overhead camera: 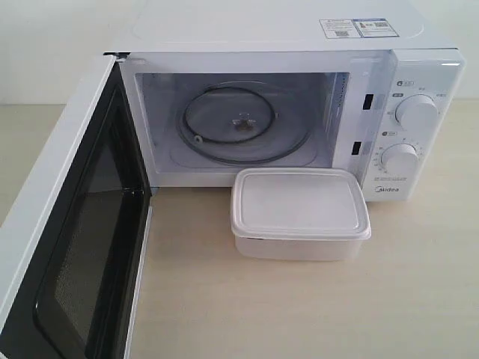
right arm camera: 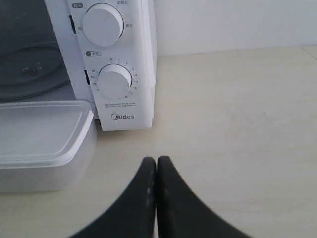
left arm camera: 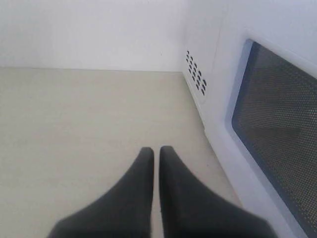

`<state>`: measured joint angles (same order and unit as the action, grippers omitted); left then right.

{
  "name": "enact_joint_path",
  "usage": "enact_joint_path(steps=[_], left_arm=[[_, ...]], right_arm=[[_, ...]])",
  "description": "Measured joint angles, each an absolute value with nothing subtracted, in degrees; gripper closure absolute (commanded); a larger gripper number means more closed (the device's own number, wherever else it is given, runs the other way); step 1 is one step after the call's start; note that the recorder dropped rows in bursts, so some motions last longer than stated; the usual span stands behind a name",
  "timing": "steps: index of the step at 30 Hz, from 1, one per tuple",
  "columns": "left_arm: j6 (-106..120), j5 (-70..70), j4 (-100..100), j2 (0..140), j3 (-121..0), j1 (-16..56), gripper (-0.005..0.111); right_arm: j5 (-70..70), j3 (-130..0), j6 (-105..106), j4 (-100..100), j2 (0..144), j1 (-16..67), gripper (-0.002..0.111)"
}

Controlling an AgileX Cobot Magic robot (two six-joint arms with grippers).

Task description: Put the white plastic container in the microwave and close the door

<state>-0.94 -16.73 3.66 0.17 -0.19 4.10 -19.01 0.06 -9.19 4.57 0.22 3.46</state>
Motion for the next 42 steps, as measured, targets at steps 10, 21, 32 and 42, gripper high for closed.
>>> enact_joint_path(steps=[10, 21, 32, 42], left_arm=[[-0.9, -16.7, 3.7, 0.2, -0.2, 4.1, 0.102], [-0.9, -16.7, 3.7, 0.2, -0.2, 4.1, 0.102], [-0.9, -16.7, 3.7, 0.2, -0.2, 4.1, 0.102], [-0.9, -16.7, 3.7, 0.2, -0.2, 4.1, 0.102]], right_arm=[[-19.0, 0.1, -9.2, 4.6, 0.2, 3.5, 0.108], [-19.0, 0.1, -9.2, 4.6, 0.2, 3.5, 0.108], [-5.6, 0.1, -5.3, 12.7, 0.2, 3.5, 0.108], [7.7, 0.1, -5.5, 12.7, 0.2, 3.5, 0.108]])
